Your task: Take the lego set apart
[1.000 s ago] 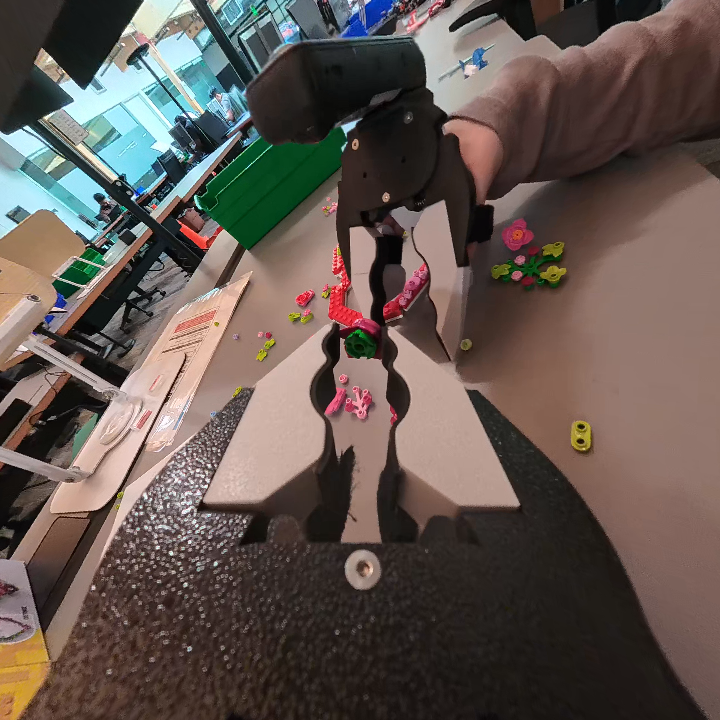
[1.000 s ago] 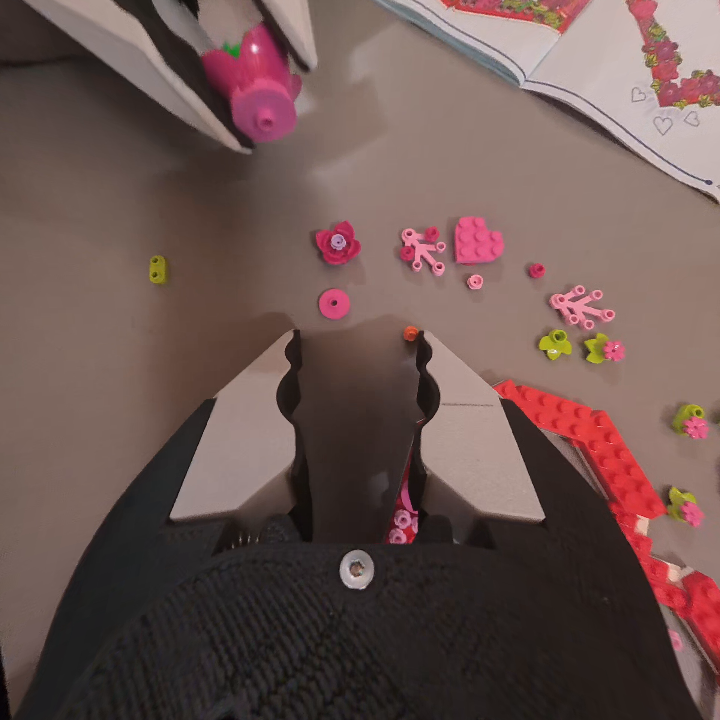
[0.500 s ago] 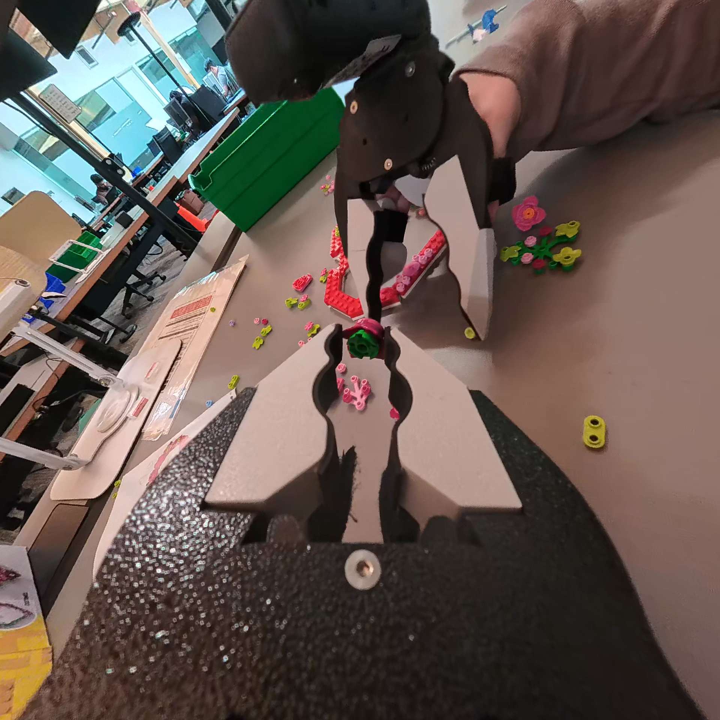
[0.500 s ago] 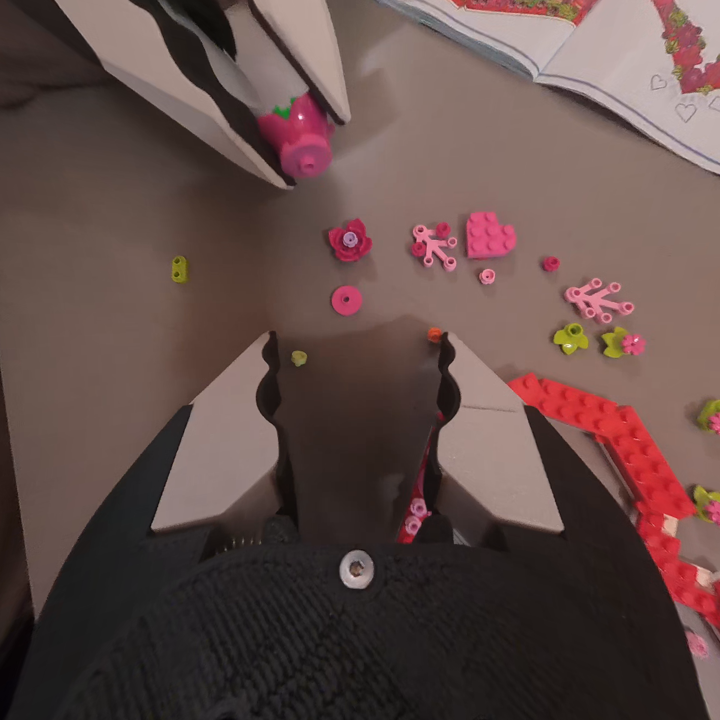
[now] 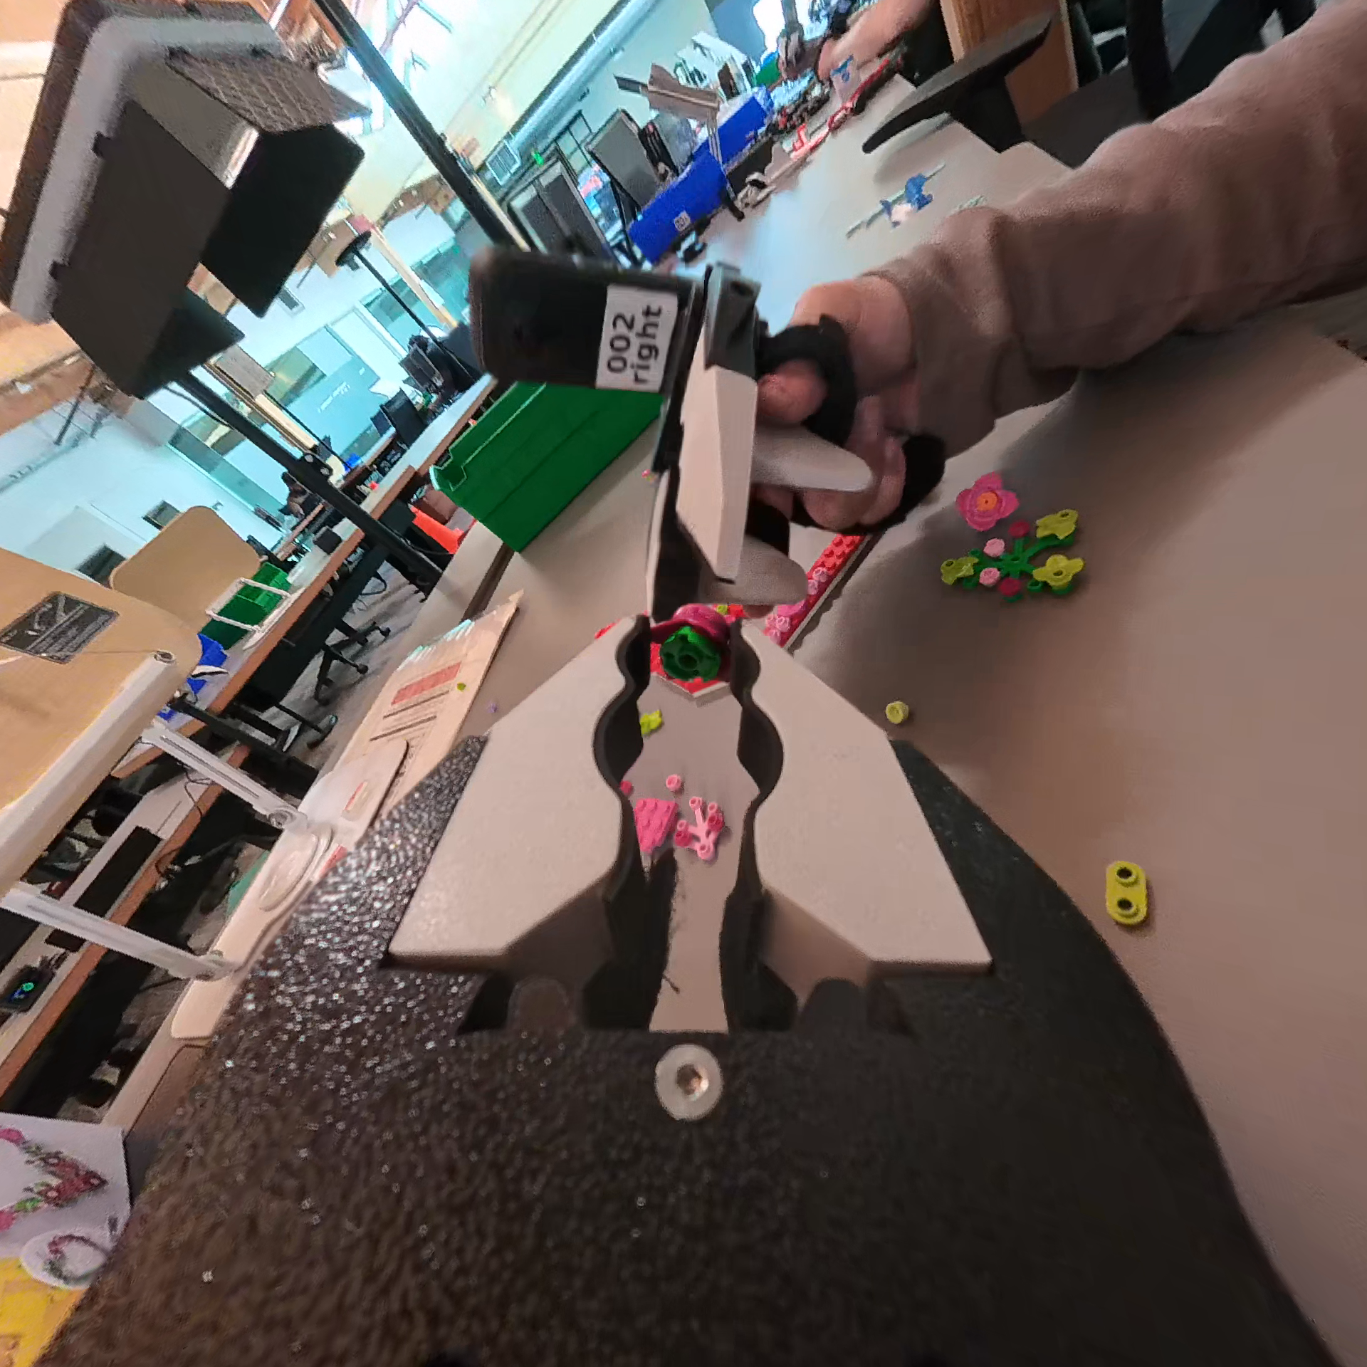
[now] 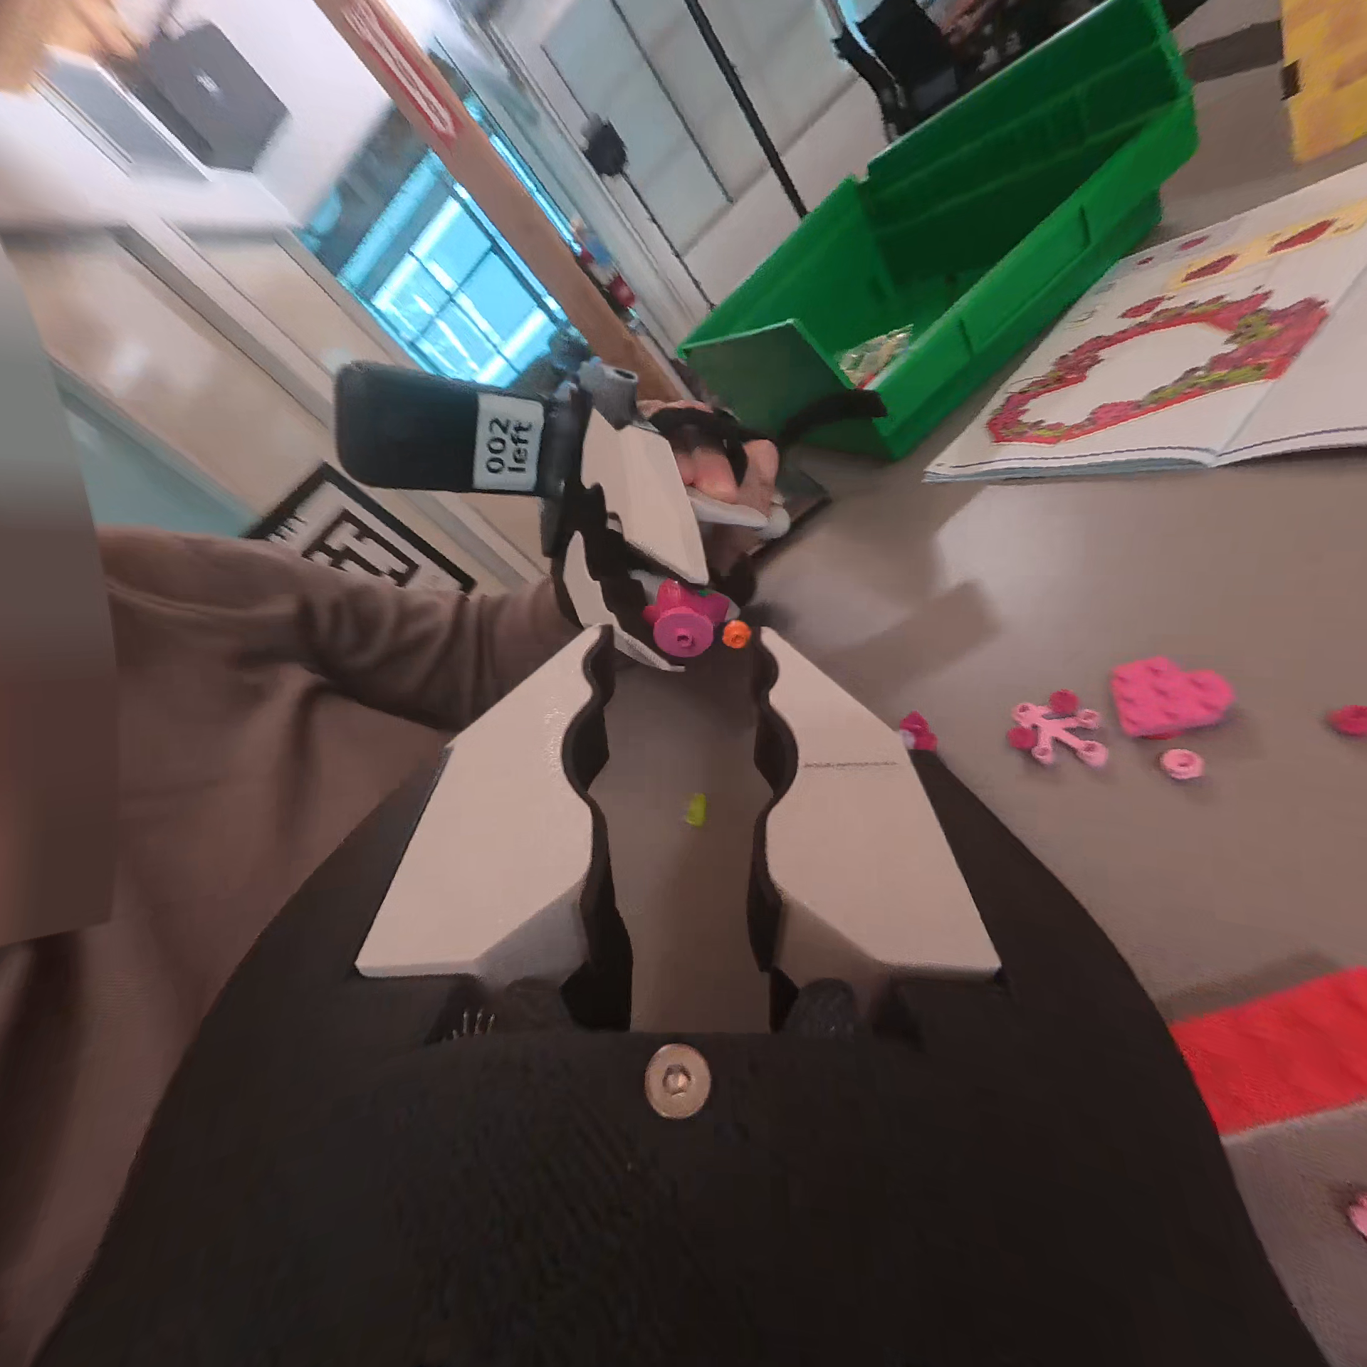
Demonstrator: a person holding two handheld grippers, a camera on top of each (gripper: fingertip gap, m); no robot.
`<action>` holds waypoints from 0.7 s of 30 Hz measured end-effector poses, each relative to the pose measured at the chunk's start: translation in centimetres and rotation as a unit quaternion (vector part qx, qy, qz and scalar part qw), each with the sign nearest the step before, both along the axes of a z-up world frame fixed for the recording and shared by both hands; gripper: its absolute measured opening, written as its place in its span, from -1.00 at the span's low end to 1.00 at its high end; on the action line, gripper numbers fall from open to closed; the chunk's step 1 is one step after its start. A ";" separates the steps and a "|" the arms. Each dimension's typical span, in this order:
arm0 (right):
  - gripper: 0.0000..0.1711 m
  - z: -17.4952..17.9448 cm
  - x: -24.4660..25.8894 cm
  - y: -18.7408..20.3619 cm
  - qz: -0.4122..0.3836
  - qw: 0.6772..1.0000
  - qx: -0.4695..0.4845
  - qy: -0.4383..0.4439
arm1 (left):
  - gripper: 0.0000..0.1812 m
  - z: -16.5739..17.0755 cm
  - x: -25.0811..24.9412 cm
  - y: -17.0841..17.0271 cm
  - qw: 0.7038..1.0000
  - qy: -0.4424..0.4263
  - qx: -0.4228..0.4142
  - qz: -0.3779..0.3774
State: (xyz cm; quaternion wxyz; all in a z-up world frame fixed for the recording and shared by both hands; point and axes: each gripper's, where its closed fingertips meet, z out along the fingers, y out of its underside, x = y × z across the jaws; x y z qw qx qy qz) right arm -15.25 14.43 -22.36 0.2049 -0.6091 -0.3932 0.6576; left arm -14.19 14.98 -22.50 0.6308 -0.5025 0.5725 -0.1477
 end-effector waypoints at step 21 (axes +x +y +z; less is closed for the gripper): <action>-0.86 -3.1 2.4 2.2 -0.037 0.982 0.151 -0.110 | -0.82 0.1 -4.1 0.7 0.994 -0.008 -0.111 -0.006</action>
